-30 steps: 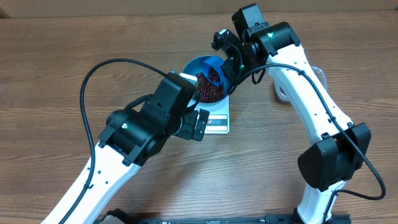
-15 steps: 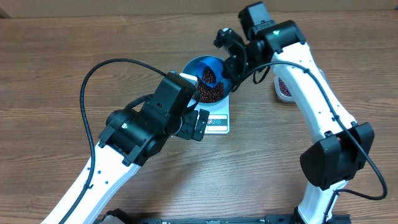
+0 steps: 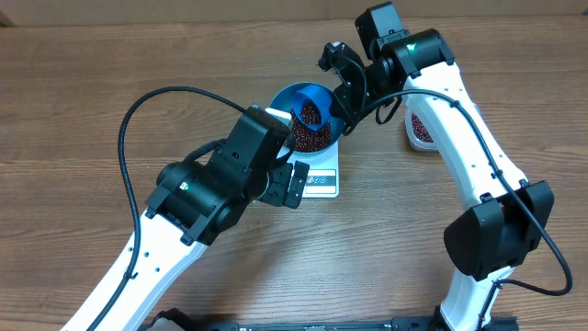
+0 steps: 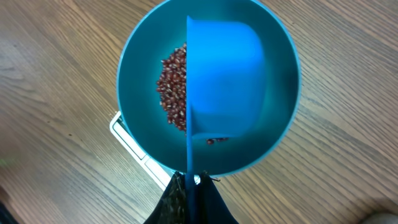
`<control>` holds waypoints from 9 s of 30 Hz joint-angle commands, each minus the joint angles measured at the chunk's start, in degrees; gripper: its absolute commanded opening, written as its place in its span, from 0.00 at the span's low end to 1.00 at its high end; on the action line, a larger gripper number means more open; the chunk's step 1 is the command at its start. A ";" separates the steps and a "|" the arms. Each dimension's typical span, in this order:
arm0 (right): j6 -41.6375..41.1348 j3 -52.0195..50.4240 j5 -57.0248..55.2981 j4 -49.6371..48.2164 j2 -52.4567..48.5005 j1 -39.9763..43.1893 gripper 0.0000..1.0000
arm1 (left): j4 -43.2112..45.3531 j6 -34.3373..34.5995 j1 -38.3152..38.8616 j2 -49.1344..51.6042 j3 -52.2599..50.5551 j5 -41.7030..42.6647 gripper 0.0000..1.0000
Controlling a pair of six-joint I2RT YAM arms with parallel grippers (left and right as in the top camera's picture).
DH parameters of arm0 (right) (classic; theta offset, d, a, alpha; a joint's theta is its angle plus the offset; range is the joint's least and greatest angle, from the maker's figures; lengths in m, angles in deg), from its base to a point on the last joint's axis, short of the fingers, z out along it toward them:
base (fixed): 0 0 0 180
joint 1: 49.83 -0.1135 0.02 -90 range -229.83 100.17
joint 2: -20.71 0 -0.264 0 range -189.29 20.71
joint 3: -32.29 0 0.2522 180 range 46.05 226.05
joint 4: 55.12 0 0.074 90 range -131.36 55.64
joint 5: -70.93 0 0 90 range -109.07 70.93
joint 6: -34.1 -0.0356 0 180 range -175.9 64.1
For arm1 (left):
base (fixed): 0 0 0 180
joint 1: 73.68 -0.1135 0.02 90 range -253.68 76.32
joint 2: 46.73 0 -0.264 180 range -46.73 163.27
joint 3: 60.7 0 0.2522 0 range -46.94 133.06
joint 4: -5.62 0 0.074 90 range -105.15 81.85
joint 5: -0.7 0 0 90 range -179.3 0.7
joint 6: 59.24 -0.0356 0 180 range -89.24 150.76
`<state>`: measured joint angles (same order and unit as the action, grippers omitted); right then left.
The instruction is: Scoop item into bowl and weigh 150g on scale
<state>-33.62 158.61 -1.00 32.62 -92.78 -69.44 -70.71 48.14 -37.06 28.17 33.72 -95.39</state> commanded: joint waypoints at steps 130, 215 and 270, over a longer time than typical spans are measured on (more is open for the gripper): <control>3.06 1.20 -8.15 -0.83 4.20 -3.78 0.04 | 0.17 -0.48 -0.24 0.11 0.50 -0.48 1.00; 4.76 1.20 -5.99 1.14 4.20 -3.78 0.04 | 0.17 -0.48 -0.24 0.11 0.50 -0.48 1.00; 5.81 1.20 -5.16 1.92 4.20 -3.78 0.04 | 0.17 -0.48 -0.24 0.11 0.50 -0.48 1.00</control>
<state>-27.80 158.61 -6.99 34.76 -91.29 -73.18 -70.71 48.14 -37.06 28.17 33.72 -95.39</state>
